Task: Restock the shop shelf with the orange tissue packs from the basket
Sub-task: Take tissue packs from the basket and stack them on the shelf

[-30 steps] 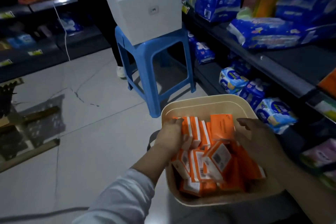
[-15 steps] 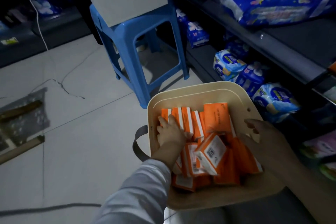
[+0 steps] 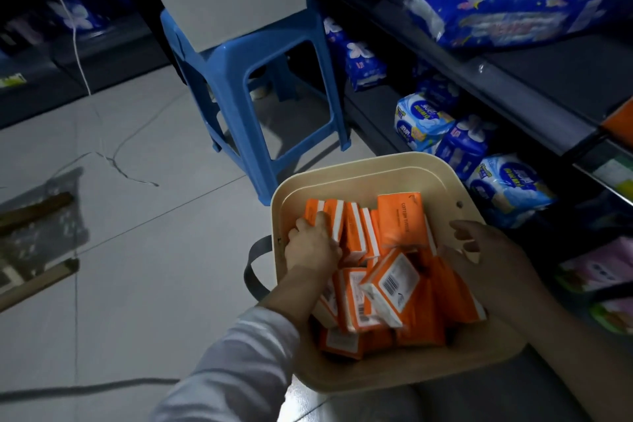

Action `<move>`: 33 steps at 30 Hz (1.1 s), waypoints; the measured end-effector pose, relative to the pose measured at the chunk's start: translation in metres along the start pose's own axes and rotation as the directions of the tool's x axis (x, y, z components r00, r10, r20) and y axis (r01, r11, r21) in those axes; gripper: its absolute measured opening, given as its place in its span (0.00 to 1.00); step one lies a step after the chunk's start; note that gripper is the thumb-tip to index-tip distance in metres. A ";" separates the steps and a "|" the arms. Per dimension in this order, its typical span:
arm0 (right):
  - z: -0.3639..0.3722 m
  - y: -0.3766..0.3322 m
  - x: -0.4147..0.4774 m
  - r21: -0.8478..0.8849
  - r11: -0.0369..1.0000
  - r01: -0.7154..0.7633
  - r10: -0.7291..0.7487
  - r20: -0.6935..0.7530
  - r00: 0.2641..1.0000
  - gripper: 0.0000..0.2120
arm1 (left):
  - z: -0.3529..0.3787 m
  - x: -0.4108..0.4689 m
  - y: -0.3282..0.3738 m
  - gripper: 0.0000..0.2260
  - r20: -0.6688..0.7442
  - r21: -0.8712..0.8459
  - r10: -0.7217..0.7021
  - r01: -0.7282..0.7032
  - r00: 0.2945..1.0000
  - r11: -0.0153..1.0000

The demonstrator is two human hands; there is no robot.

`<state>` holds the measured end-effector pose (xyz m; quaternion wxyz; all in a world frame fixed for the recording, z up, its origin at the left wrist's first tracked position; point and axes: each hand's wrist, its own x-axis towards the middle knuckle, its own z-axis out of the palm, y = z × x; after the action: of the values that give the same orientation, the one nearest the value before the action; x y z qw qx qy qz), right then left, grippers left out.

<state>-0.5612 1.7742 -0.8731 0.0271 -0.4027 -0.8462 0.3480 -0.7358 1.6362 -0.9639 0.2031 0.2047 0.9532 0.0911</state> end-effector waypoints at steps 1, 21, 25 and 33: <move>-0.001 -0.002 -0.001 0.007 1.000 0.005 -0.005 0.002 1.000 0.20 | -0.006 -0.006 0.000 0.27 -0.026 -0.004 0.036 -0.036 0.999 0.999; -0.043 -0.049 -0.053 0.931 0.142 -0.336 0.122 0.320 0.940 0.12 | -0.068 -0.146 0.058 0.32 -0.560 0.322 0.781 -0.796 0.277 0.513; -0.058 -0.041 -0.061 0.948 0.070 -0.310 0.178 0.294 0.939 0.17 | -0.076 -0.155 0.064 0.37 -0.479 0.335 0.836 -0.825 0.268 0.456; -0.079 -0.040 -0.086 0.961 0.225 -0.160 0.123 0.134 0.983 0.18 | -0.124 -0.174 0.079 0.37 -0.274 -0.705 0.377 -0.451 0.885 0.547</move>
<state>-0.5044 1.7412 -0.7686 0.2251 -0.3695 -0.4120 0.8019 -0.6151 1.6215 -0.7710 0.1988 0.3165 0.7602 0.5313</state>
